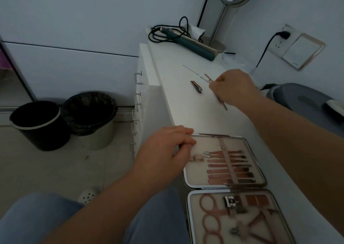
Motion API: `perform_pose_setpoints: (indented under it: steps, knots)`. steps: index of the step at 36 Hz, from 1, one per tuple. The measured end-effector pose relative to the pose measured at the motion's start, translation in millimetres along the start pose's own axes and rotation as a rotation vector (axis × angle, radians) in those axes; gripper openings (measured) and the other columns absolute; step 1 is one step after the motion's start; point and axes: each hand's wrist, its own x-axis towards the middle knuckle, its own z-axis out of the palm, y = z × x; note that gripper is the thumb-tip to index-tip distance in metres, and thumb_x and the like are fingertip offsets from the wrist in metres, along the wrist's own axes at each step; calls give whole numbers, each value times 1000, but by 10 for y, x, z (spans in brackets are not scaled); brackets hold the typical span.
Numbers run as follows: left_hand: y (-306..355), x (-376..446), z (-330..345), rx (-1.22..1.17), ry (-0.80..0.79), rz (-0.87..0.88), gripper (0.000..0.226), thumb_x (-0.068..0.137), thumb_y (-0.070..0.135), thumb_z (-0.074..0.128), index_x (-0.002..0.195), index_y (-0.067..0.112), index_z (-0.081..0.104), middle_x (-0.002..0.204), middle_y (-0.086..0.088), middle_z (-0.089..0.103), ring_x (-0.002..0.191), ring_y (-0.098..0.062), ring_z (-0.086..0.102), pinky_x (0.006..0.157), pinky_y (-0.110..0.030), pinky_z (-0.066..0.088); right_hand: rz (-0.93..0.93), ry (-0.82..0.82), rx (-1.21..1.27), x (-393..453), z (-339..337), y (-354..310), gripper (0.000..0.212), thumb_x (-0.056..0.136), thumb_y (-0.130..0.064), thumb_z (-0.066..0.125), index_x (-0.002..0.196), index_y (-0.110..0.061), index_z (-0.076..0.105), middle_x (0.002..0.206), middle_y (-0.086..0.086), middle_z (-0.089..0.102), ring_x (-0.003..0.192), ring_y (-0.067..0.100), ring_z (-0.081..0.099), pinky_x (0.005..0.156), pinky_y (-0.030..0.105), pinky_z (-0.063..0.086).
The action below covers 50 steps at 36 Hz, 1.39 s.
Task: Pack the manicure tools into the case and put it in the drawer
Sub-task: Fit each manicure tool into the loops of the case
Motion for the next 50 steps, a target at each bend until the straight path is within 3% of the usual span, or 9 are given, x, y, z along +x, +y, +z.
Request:
perform_pose_setpoints:
  steps: [6,13,15,18,22,26,31,38,50]
  knots:
    - [59,12,-37,80,-28,-54,14,80,13,63,85,21,73,100,21,59,102,7,49,89,2,26,-32,-102,394,-757,-114,-7,19,82,-31,59,67,-21,67,51,-7,59,34,-5,46,35,6,32]
    - [263,50,-99,147,-5,-107,29,78,33,61,107,31,65,99,22,59,71,10,49,74,-1,30,21,-195,856,-1332,-212,-7,19,85,-15,54,70,-11,65,57,-8,68,41,1,52,42,16,44]
    - [363,36,-119,107,41,-73,32,74,42,63,104,32,66,91,31,52,83,15,46,76,7,25,40,-195,1004,-1412,-226,-2,24,85,-12,54,64,-16,65,68,1,71,47,8,57,44,22,46]
    - [505,-7,-117,82,-14,-51,28,69,60,56,86,40,68,77,32,61,82,14,54,71,-4,39,11,-170,1134,-1481,-247,6,31,84,-10,53,59,-22,68,70,4,71,49,10,59,45,21,47]
    - [598,-36,-75,94,-44,-16,17,77,44,59,65,35,66,64,18,65,65,2,57,58,-15,42,-8,-150,1281,-1545,-269,42,36,86,-6,52,59,-24,67,68,5,71,48,11,61,45,20,48]
    - [637,-88,-4,-11,-114,-51,8,78,39,61,71,38,66,65,17,66,62,3,59,58,-15,45,-12,-87,1357,-1616,-247,125,28,83,1,53,65,-19,59,66,8,70,46,11,58,45,20,49]
    - [680,-110,74,-23,-179,-5,18,73,42,54,80,57,60,68,23,64,58,4,57,56,-13,44,-3,-19,1262,-1682,-195,253,23,81,-5,56,95,-23,56,68,7,71,53,12,63,54,19,52]
    - [556,-25,97,94,-74,-14,13,81,29,58,84,36,68,77,20,65,82,7,54,67,-2,36,-57,33,997,-1696,-231,448,13,78,-12,66,74,-25,67,63,-5,71,52,1,63,49,8,46]
    - [491,0,189,224,-98,46,13,80,29,60,89,31,69,70,20,52,79,-1,50,68,-7,34,-308,31,367,-1645,-177,714,5,77,-32,53,75,-34,58,76,-14,56,76,6,51,66,12,40]
